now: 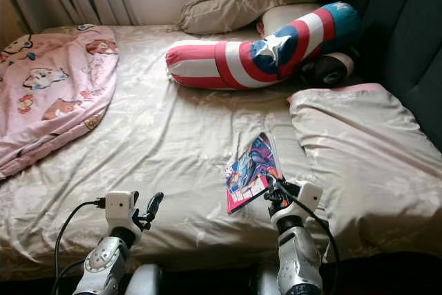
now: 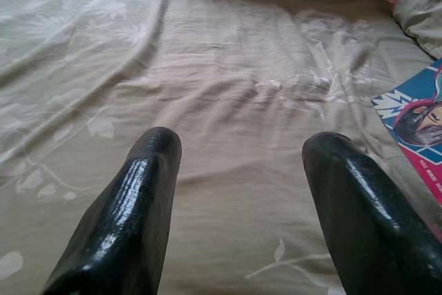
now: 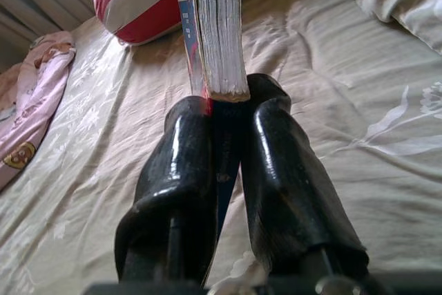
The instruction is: Clean up the room
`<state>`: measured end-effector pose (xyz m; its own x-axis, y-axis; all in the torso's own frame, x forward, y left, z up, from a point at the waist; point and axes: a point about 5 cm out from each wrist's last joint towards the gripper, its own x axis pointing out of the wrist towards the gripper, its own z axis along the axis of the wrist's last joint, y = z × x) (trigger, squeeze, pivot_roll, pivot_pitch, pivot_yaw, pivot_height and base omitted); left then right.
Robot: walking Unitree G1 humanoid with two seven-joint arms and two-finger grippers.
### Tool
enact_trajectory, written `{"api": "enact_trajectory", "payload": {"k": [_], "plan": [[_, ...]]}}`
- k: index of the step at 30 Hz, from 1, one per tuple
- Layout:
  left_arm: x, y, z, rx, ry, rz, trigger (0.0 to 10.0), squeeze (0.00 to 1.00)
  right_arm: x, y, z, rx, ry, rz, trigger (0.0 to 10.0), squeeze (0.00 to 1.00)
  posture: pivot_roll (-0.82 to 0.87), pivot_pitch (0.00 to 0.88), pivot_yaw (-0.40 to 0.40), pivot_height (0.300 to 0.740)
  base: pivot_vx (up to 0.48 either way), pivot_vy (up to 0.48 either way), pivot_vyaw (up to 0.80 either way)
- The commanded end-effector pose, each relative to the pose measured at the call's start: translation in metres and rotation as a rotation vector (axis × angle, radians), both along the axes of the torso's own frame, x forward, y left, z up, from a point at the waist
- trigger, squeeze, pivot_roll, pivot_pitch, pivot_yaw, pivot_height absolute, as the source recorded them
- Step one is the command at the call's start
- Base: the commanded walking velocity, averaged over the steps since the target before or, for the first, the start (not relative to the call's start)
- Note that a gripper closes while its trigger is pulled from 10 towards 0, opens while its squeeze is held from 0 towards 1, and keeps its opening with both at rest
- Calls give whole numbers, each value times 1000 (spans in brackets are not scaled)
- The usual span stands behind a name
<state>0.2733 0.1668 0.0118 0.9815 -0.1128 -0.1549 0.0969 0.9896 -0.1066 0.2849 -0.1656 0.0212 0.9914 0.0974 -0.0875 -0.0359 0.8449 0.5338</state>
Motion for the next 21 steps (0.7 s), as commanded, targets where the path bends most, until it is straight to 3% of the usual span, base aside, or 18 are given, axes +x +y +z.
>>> {"api": "enact_trajectory", "payload": {"k": [1,10,18,21], "plan": [[2,1,2,1,-4,-3,10000,0,7,1,9,20,-45,13,10000,0,43,71,17,622,307,0,0],[1,2,2,8,-7,-7,10000,0,8,6,6,86,-27,58,10000,0,50,77,22,622,341,0,0],[0,3,1,31,2,-17,10000,0,15,6,6,183,-4,19,10000,0,54,91,29,622,340,0,0],[-1,3,1,31,2,-23,10000,0,17,2,4,207,26,-34,10000,0,63,97,32,622,0,0,0]]}}
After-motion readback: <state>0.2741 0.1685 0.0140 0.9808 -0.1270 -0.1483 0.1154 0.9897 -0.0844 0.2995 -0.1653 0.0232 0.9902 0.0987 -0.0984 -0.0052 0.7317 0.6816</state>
